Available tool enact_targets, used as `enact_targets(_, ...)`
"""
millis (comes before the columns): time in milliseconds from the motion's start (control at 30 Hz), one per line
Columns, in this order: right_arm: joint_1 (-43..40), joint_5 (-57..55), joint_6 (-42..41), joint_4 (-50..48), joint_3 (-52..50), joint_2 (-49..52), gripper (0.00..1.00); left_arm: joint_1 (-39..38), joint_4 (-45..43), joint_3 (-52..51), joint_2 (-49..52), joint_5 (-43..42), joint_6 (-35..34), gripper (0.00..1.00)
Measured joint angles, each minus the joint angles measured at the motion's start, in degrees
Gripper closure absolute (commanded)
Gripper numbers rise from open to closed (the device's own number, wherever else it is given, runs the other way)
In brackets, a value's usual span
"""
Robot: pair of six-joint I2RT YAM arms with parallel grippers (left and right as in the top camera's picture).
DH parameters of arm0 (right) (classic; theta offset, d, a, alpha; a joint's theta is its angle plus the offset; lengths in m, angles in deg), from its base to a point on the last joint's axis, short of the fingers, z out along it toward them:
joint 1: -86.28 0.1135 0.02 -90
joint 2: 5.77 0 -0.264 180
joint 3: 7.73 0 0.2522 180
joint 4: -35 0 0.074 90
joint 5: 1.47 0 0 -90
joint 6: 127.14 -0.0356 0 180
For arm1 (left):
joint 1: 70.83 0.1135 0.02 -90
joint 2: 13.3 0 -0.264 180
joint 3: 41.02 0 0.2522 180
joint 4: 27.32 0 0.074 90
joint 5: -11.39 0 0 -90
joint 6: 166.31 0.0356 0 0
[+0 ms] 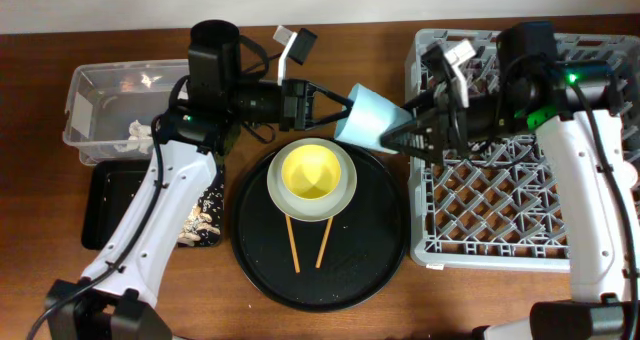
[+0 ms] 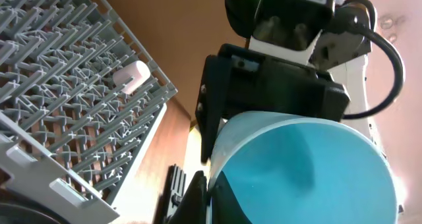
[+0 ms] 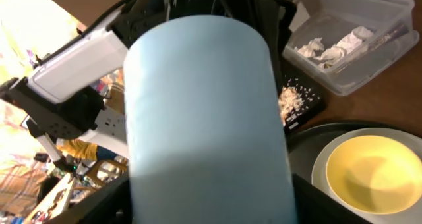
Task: Sort waste into correct bins and load items into the dishwasher rack
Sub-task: 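Pass the blue cup from the left gripper to the right gripper, then place the blue cup upside down in the rack with the right gripper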
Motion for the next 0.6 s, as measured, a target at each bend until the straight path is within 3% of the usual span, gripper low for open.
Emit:
enact_targets(233, 1.0, -0.6, -0.1, -1.0, 0.0, 0.0, 0.18, -0.3, -0.2, 0.0, 0.0, 0.4, -0.7, 1.00)
enact_targets(400, 1.0, -0.6, -0.1, -3.7, 0.0, 0.0, 0.29, -0.3, -0.1, 0.0, 0.0, 0.6, -0.9, 1.00)
enact_targets(500, 1.0, -0.6, 0.0, -3.8, 0.0, 0.0, 0.30, -0.3, -0.1, 0.0, 0.0, 1.0, -1.0, 1.00)
enact_targets(567, 1.0, -0.7, 0.2, -3.9, 0.0, 0.0, 0.36, -0.3, -0.1, 0.0, 0.0, 1.0, -1.0, 0.95)
enact_targets(600, 1.0, -0.8, 0.2, -3.9, 0.0, 0.0, 0.36, -0.3, -0.1, 0.0, 0.0, 1.1, -1.1, 0.86)
